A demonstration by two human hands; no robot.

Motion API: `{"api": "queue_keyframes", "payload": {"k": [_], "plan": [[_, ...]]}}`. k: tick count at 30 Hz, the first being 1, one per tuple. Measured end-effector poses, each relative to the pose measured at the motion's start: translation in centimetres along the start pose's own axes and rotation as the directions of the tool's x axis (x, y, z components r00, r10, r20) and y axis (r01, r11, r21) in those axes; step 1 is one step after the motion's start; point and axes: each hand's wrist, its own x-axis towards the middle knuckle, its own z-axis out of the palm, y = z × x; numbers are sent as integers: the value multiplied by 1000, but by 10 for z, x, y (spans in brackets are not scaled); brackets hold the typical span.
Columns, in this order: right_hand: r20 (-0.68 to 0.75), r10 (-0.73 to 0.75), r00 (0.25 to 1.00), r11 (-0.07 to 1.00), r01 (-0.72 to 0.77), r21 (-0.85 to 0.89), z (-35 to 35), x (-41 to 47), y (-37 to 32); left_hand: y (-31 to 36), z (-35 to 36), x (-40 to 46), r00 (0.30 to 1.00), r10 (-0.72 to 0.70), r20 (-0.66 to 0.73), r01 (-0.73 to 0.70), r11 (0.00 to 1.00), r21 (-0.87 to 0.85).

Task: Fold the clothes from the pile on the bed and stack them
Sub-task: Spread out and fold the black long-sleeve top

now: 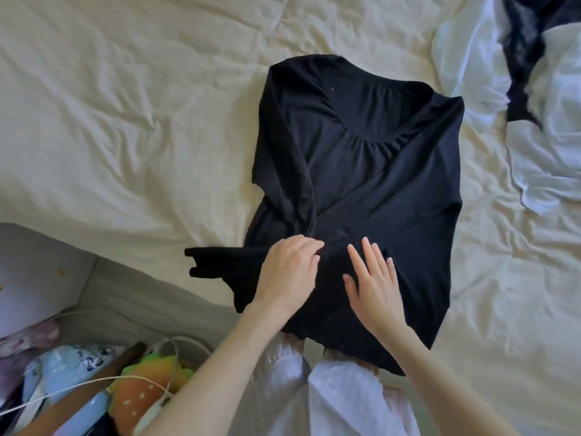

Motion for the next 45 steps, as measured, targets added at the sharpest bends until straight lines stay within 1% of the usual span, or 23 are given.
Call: {"api": "queue_keyframes", "payload": {"k": [3, 6, 8, 10, 12, 14, 18, 20, 21, 22, 24, 26, 28, 31, 34, 36, 37, 38, 39, 40, 42, 43, 45], "plan": [[130, 73, 989, 991, -57, -117, 7, -6, 23, -33, 1, -1, 972, -170, -159, 183, 980, 71], [210, 88, 974, 985, -54, -162, 16, -2, 33, -71, -2, -7, 959, -282, -16, 278, 933, 227], [243, 89, 966, 988, -55, -142, 20, 3, 33, -87, -1, -14, 959, -269, 88, 217, 898, 383], [266, 91, 960, 991, -62, -116, 20, 5, 34, -95, -3, -16, 961, -252, 113, 168, 857, 487], [291, 88, 953, 995, -67, -79, 18, 6, 35, -96, -9, -16, 959, -261, 110, 177, 855, 488], [308, 72, 949, 997, -68, -23, 14, 6, 37, -83, -17, -18, 956, -288, 60, 242, 886, 396], [333, 54, 942, 955, -146, 259, -6, 7, 42, -27, -31, -32, 957, -250, -148, 286, 903, 321], [347, 141, 927, 814, -307, 492, -22, 2, 45, 12, -30, -41, 953, -140, -268, 218, 932, 289], [379, 206, 902, 663, -414, 624, -29, -2, 48, 34, -24, -43, 951, -82, -299, 167, 948, 270], [435, 258, 863, 446, -505, 738, -36, -7, 52, 54, -15, -43, 958, -56, -280, 123, 966, 227], [518, 309, 798, 66, -561, 825, -46, -17, 65, 90, 15, -36, 991, -119, -68, 120, 993, 13], [523, 379, 764, -80, -536, 840, -46, -29, 84, 118, 50, -28, 951, -121, 283, 182, 962, -201], [508, 460, 728, -77, -537, 840, -39, -41, 99, 132, 78, -22, 901, -70, 427, 200, 942, -268], [462, 499, 733, 68, -565, 822, -25, -52, 114, 127, 98, -22, 940, -129, 315, 227, 928, -296], [362, 453, 815, 344, -534, 772, -16, -52, 113, 98, 97, -27, 947, -287, 144, 316, 914, -256], [249, 371, 895, 651, -441, 617, -9, -48, 107, 78, 93, -30, 892, -429, 143, 452, 857, -246], [209, 319, 924, 765, -381, 519, -5, -45, 104, 70, 92, -32, 872, -465, 153, 489, 839, -238], [200, 299, 933, 814, -358, 457, -3, -41, 101, 65, 91, -32, 864, -476, 164, 503, 833, -231], [218, 321, 921, 801, -387, 457, -1, -36, 101, 62, 92, -31, 859, -481, 177, 512, 825, -240], [260, 374, 890, 720, -456, 523, -2, -30, 101, 62, 93, -29, 851, -491, 186, 525, 807, -269], [404, 430, 807, 437, -578, 690, -6, -19, 109, 64, 96, -23, 816, -546, 191, 574, 722, -386], [462, 404, 789, 315, -594, 740, -10, -16, 114, 66, 97, -20, 788, -583, 197, 599, 654, -463], [519, 309, 797, 175, -584, 793, -17, -19, 125, 72, 101, -15, 738, -636, 226, 620, 506, -600]]}}
